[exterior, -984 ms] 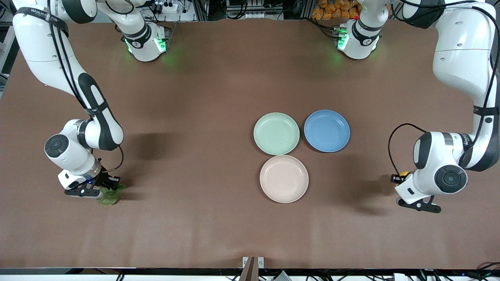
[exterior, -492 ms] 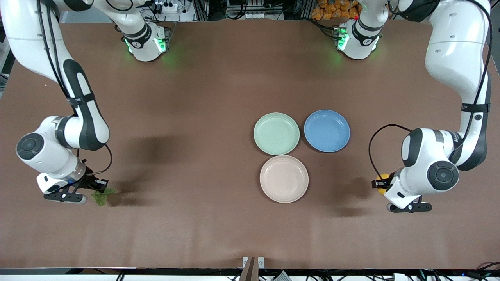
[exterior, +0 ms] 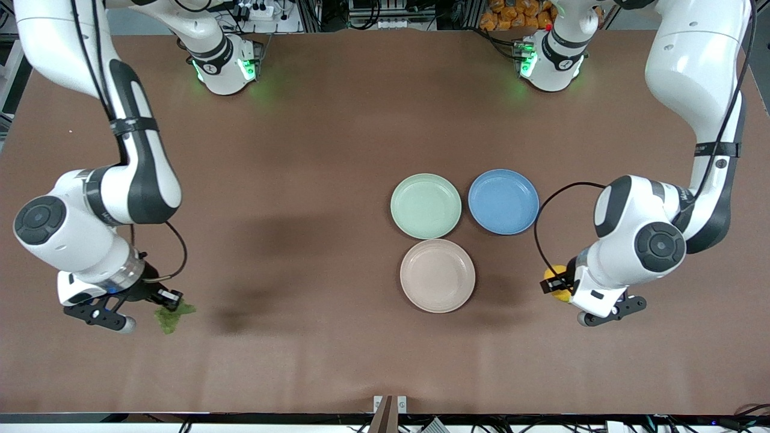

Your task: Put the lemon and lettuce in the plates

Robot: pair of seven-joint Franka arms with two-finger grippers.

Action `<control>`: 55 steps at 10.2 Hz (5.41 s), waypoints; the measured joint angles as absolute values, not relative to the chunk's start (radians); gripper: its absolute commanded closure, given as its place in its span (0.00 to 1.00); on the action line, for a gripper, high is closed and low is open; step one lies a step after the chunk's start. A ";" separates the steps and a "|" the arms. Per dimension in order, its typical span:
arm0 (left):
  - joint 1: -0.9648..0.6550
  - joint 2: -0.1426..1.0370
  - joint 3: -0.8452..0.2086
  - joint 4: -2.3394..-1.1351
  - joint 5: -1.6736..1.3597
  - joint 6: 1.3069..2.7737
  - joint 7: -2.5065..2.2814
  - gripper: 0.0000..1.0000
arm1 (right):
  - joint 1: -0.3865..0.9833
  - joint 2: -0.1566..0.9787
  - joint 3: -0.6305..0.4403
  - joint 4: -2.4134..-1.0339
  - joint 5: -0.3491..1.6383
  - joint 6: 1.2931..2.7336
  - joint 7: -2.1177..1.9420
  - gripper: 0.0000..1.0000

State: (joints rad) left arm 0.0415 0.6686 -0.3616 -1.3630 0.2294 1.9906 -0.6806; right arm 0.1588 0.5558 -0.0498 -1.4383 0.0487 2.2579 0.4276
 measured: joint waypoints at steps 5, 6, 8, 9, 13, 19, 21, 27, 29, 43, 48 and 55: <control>-0.081 0.668 -0.390 -1.373 0.229 2.090 -0.953 1.00 | 0.330 0.558 -0.046 -1.354 0.085 2.153 0.601 1.00; -0.105 0.679 -0.389 -1.376 0.229 2.140 -0.984 1.00 | 0.365 0.559 -0.040 -1.354 0.102 2.136 0.641 1.00; -0.132 0.717 -0.389 -1.386 0.229 2.248 -1.006 1.00 | 0.400 0.559 0.027 -1.351 0.134 2.132 0.709 1.00; -0.142 0.748 -0.389 -1.392 0.229 2.303 -1.007 1.00 | 0.407 0.559 0.072 -1.340 0.138 2.133 0.749 1.00; -0.224 0.874 -0.387 -1.398 0.229 2.400 -1.013 0.00 | 0.540 0.564 0.109 -1.321 0.140 2.131 0.872 1.00; -0.199 0.809 -0.321 -1.364 0.229 2.400 -1.024 0.00 | 0.894 0.685 0.025 -1.347 0.160 2.398 1.103 1.00; -0.134 0.748 -0.289 -1.361 0.229 2.344 -1.024 0.00 | 0.934 0.719 0.020 -1.383 0.160 2.463 1.111 1.00; 0.036 0.504 -0.267 -1.490 0.188 2.222 -1.046 0.00 | 0.945 0.796 0.011 -1.495 0.132 2.547 1.234 0.00; 0.079 0.383 -0.268 -1.609 0.126 2.221 -1.045 0.00 | 0.873 0.720 0.042 -1.471 0.131 2.450 1.245 0.00; -0.061 -0.001 -0.119 -1.752 0.052 1.931 -0.425 0.00 | 0.079 -0.050 -0.190 -1.626 0.099 1.712 -0.018 0.00; -0.063 -0.011 -0.123 -1.566 0.008 1.597 -0.244 0.00 | -0.075 -0.069 -0.051 -1.599 0.045 1.683 -0.118 0.00; -0.065 -0.060 -0.135 -1.555 0.007 1.547 -0.184 0.00 | -0.107 -0.067 0.004 -1.571 0.002 1.596 -0.073 0.00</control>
